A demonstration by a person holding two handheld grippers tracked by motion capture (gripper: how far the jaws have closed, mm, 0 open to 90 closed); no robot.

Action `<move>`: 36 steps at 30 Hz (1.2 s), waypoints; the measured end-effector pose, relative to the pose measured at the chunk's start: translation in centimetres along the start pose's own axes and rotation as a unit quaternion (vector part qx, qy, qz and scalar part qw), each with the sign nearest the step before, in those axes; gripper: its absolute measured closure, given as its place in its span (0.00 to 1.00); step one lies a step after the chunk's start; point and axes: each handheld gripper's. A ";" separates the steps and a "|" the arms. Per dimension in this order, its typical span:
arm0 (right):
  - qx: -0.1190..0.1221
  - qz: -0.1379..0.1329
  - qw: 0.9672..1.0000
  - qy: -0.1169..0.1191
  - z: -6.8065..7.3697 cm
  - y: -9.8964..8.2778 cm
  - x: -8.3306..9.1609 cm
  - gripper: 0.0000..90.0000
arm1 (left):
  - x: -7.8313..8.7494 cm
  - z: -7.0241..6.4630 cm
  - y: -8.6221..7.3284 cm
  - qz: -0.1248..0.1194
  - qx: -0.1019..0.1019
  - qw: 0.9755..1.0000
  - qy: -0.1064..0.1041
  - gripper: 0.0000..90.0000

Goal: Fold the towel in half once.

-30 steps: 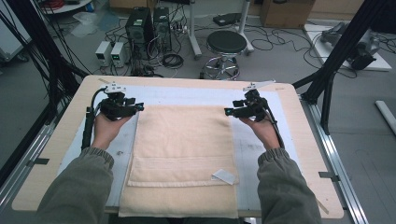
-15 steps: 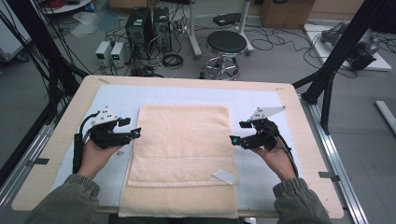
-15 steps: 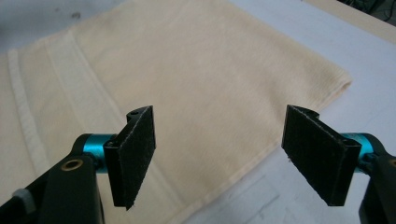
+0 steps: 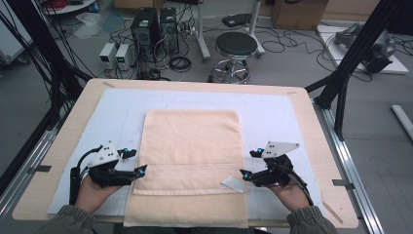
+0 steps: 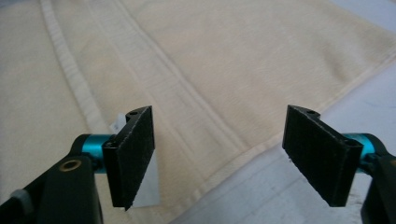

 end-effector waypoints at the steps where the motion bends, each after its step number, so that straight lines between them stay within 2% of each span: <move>1: 0.002 0.001 1.000 0.000 0.2 -0.2 -0.3 0.29 | -0.1 -0.1 -0.3 0.003 0.000 1.000 -0.004 0.36; 5: 0.009 0.012 1.000 0.018 0.8 -0.7 -1.5 0.36 | -0.4 -0.3 -1.5 0.026 -0.006 1.000 -0.007 0.38; 9: 0.023 0.026 0.999 0.033 1.3 -1.1 -2.6 0.44 | -0.9 -0.9 -2.1 0.043 -0.023 0.998 -0.029 0.43; 14: 0.030 0.052 0.997 0.052 1.6 -1.8 -3.5 0.47 | -1.8 -1.6 -2.4 0.077 -0.055 0.994 -0.055 0.53; 16: 0.033 0.048 0.997 0.059 1.6 -2.0 -3.6 0.51 | -2.1 -1.6 -2.6 0.087 -0.057 0.993 -0.060 0.57; 20: 0.033 0.050 0.996 0.066 1.7 -2.1 -3.6 0.59 | -2.2 -1.7 -2.7 0.088 -0.065 0.992 -0.059 0.64; 23: 0.028 0.048 0.996 0.065 1.6 -2.1 -3.6 0.70 | -2.3 -1.8 -2.6 0.089 -0.076 0.991 -0.059 0.72; 25: 0.025 0.049 0.996 0.066 1.7 -2.1 -3.6 0.76 | -2.4 -1.9 -2.6 0.088 -0.076 0.991 -0.061 0.77; 29: 0.028 0.049 0.996 0.065 1.8 -2.1 -3.7 0.87 | -2.4 -2.1 -2.5 0.087 -0.086 0.991 -0.058 0.87; 30: 0.032 0.051 0.996 0.066 1.8 -2.0 -3.6 0.90 | -2.3 -2.1 -2.4 0.088 -0.084 0.991 -0.056 0.91; 34: 0.029 0.050 0.996 0.067 1.7 -1.9 -3.5 0.94 | -2.2 -1.8 -2.3 0.086 -0.074 0.992 -0.061 0.95; 36: 0.024 0.047 0.996 0.070 1.7 -1.9 -3.4 0.94 | -2.0 -1.7 -2.3 0.078 -0.066 0.993 -0.063 0.95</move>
Point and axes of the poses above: each handheld gripper's, and its own axes: x roughly backward along the jaws, y roughly out of its top, z roughly to its left, and after that the axes turned 11 degrees about z, right-handed
